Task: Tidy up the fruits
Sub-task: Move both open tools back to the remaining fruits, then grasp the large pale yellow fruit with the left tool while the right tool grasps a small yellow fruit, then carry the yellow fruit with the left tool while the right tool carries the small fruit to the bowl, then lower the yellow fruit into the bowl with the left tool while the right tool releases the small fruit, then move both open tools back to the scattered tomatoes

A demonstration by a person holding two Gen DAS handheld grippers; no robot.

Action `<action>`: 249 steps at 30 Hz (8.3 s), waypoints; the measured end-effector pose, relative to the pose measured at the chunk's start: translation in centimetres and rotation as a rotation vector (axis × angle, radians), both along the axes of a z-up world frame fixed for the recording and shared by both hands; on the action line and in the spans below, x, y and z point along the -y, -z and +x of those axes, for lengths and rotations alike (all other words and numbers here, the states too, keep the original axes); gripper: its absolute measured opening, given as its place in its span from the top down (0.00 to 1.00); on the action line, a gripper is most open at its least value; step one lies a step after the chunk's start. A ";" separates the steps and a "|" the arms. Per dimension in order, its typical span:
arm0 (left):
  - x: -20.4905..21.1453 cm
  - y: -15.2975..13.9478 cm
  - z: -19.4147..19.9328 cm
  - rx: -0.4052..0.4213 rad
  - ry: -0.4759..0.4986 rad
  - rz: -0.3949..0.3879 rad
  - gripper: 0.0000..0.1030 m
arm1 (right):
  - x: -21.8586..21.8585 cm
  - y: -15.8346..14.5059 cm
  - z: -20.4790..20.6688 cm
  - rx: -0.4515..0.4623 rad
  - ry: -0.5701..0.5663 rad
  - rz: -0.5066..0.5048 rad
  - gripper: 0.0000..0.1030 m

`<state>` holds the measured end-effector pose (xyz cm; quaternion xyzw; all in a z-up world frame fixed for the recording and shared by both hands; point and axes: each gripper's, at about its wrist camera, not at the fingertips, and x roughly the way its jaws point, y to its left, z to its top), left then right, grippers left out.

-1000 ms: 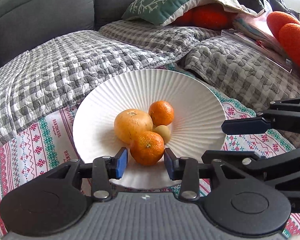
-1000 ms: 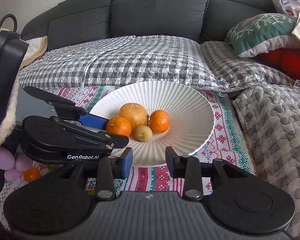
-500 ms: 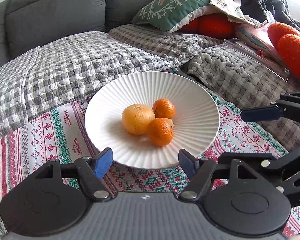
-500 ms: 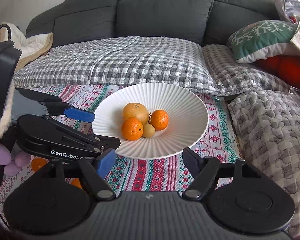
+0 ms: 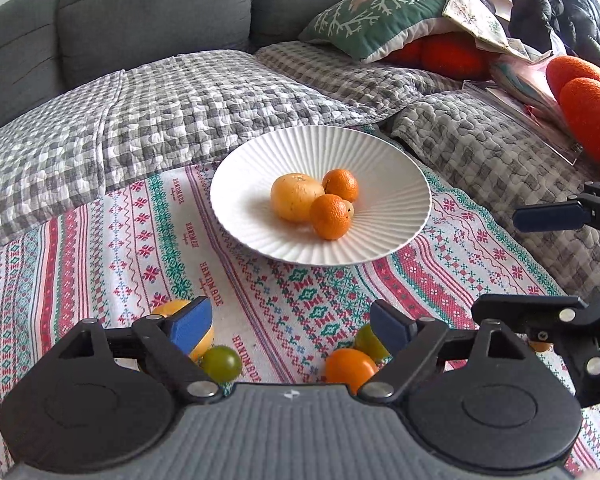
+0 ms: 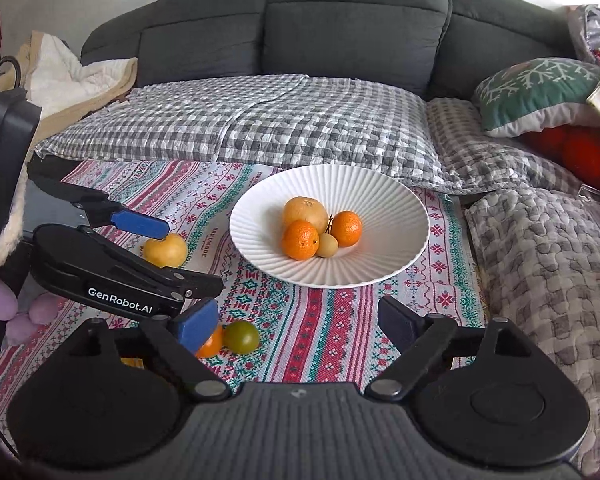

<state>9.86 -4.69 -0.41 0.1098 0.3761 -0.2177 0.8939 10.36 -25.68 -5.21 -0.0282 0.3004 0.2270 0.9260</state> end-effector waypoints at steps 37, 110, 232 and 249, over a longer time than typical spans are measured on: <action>-6.0 3.0 -0.5 0.094 -0.292 -0.118 0.07 | -0.5 2.5 -1.1 -0.054 -0.004 -0.096 0.06; -3.6 2.4 -0.4 0.044 -0.274 -0.219 0.56 | 4.5 1.3 2.5 -0.155 0.156 0.057 0.79; -5.5 1.1 -3.7 -0.080 -0.249 -0.037 0.06 | 1.2 0.5 0.4 -0.115 0.255 0.161 0.04; -7.0 5.1 -3.8 -0.067 -0.093 -0.033 0.06 | 0.8 2.5 0.2 -0.149 0.146 0.119 0.02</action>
